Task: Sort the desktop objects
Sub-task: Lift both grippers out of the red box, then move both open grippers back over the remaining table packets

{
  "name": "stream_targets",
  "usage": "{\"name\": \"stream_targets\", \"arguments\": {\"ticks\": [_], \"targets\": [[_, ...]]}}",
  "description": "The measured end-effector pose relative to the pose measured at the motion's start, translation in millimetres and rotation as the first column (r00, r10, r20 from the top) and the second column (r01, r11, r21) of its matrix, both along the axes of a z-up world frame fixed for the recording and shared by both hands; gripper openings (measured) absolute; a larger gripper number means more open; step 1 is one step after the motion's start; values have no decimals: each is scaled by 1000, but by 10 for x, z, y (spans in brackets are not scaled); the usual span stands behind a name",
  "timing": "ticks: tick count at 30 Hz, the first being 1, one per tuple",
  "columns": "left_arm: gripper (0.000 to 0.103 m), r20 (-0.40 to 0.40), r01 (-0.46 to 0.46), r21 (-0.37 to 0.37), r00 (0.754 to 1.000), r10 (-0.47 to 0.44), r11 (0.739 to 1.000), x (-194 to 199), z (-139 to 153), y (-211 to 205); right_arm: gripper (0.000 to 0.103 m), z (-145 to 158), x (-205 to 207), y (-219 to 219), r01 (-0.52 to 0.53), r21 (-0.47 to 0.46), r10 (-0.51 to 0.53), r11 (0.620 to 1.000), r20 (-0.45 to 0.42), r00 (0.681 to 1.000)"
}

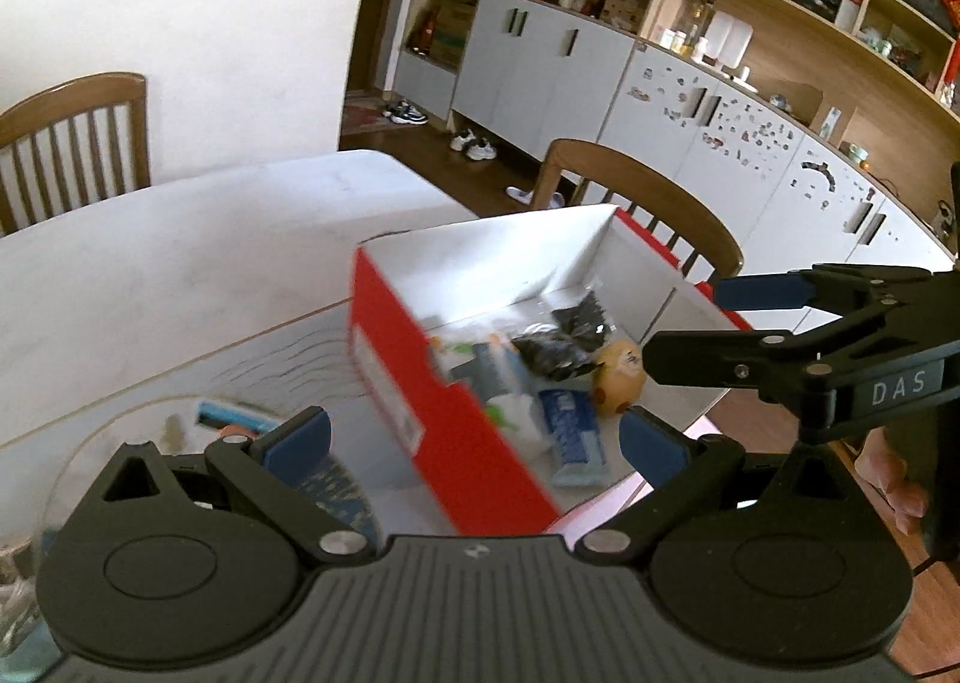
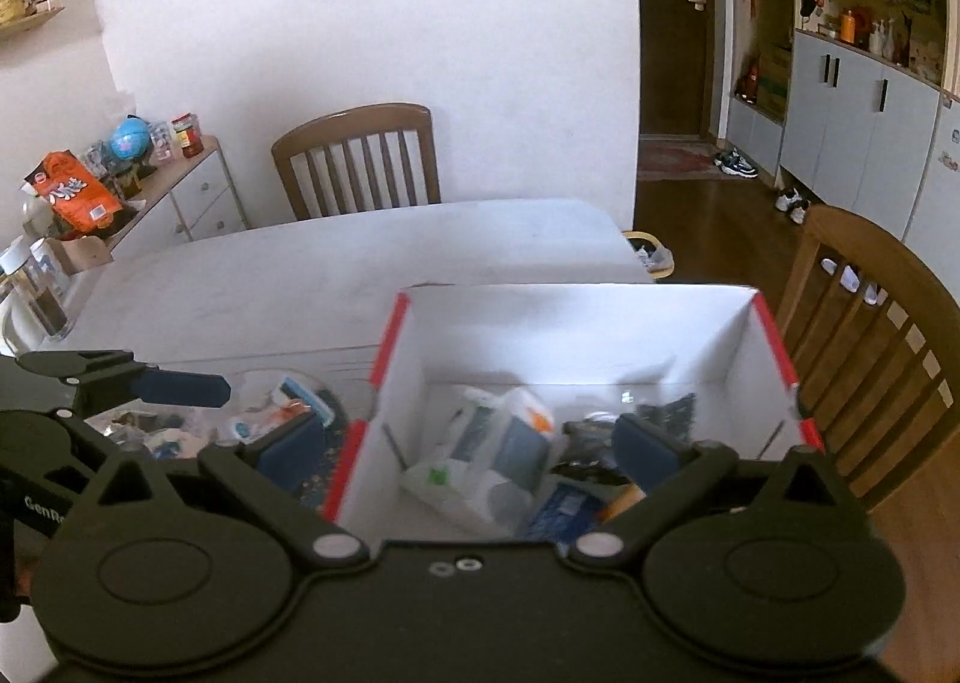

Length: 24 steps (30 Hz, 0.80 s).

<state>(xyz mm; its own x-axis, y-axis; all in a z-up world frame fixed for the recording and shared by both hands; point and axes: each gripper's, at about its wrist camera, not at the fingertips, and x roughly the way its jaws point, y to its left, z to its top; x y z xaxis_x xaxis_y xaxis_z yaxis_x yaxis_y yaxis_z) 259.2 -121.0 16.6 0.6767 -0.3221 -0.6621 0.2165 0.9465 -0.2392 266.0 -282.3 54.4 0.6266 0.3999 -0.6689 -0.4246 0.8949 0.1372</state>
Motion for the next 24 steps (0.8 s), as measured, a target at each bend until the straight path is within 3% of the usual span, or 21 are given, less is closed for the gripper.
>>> {"name": "stream_targets", "arguments": {"ticks": [11, 24], "targets": [[103, 52, -79, 16, 996, 78, 997, -457, 21, 613, 103, -3, -232, 503, -24, 16, 24, 1000, 11, 1000], [103, 55, -166, 14, 985, 165, 986, -788, -41, 1192, 103, -9, -342, 1044, -71, 20, 71, 997, 18, 997]]}}
